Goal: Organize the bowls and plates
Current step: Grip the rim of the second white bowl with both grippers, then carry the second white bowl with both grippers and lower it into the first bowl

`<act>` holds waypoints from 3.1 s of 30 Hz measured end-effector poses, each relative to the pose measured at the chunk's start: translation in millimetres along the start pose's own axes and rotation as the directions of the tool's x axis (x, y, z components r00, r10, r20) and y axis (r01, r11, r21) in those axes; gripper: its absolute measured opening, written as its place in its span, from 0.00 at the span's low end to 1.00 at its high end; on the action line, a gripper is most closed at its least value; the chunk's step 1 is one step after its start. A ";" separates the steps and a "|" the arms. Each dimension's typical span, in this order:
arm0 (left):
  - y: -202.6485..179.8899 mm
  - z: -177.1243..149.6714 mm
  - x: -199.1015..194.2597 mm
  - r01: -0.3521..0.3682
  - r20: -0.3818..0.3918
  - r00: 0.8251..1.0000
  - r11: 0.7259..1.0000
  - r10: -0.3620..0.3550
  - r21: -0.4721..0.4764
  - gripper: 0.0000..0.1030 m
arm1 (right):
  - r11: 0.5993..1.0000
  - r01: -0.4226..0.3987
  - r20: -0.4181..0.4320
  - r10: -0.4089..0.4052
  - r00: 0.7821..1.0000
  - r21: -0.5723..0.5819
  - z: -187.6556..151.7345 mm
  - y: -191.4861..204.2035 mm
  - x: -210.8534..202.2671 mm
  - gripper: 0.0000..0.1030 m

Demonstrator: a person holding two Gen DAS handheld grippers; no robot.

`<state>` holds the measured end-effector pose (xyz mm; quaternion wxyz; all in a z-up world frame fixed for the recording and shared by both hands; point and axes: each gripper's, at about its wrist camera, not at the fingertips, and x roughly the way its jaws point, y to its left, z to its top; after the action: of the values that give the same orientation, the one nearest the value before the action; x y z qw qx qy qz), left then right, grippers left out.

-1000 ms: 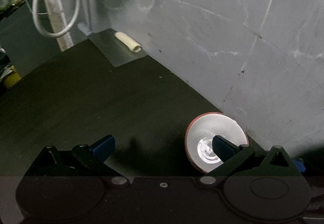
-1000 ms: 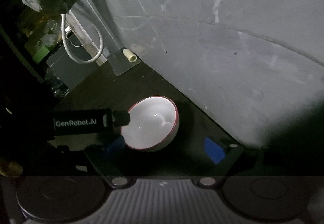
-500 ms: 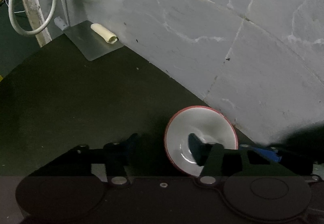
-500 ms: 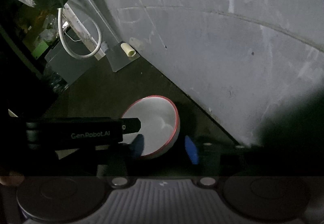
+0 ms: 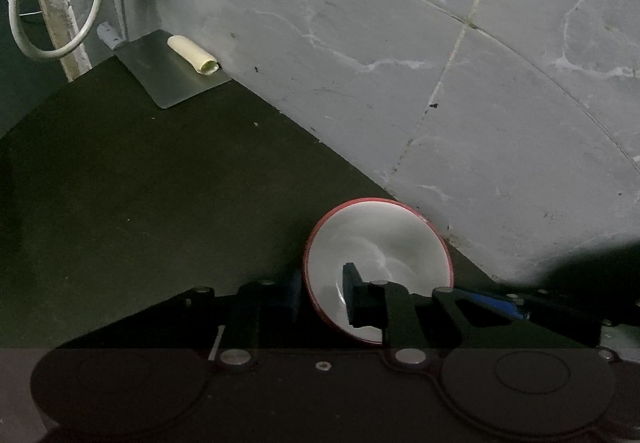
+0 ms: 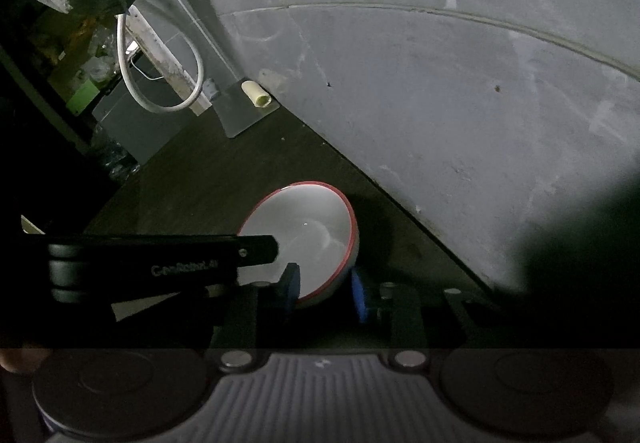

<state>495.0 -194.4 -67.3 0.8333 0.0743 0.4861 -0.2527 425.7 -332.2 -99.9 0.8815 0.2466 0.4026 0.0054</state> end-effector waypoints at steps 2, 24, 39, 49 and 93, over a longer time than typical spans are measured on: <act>0.1 -0.5 -1.4 0.000 -0.001 1.000 1.000 0.000 0.000 0.18 | 1.000 -0.003 -0.002 0.003 1.000 0.009 -1.0 -2.0 -1.3 0.25; 0.0 -21.1 -67.8 -0.010 0.080 0.997 1.000 0.011 -0.020 0.17 | 0.997 -0.078 0.050 0.078 0.996 0.007 -14.4 18.2 -52.3 0.24; -1.0 -63.9 -126.8 -0.006 0.113 0.993 0.998 0.012 -0.055 0.17 | 0.987 -0.158 0.021 0.159 0.987 -0.035 -36.4 36.2 -101.8 0.24; -1.4 -94.4 -150.5 -0.016 0.106 0.994 0.998 0.023 -0.066 0.17 | 0.977 -0.203 -0.045 0.201 0.979 -0.064 -57.5 39.1 -116.8 0.24; -19.9 -134.9 -160.9 -0.068 0.029 0.997 0.996 0.070 -0.056 0.18 | 0.960 -0.259 -0.191 0.237 0.953 -0.102 -86.9 33.8 -129.7 0.24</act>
<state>316.7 -105.6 1.9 0.8507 0.0644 0.4770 -0.2114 282.5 -292.1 -41.5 0.8484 0.2377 0.4438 0.1635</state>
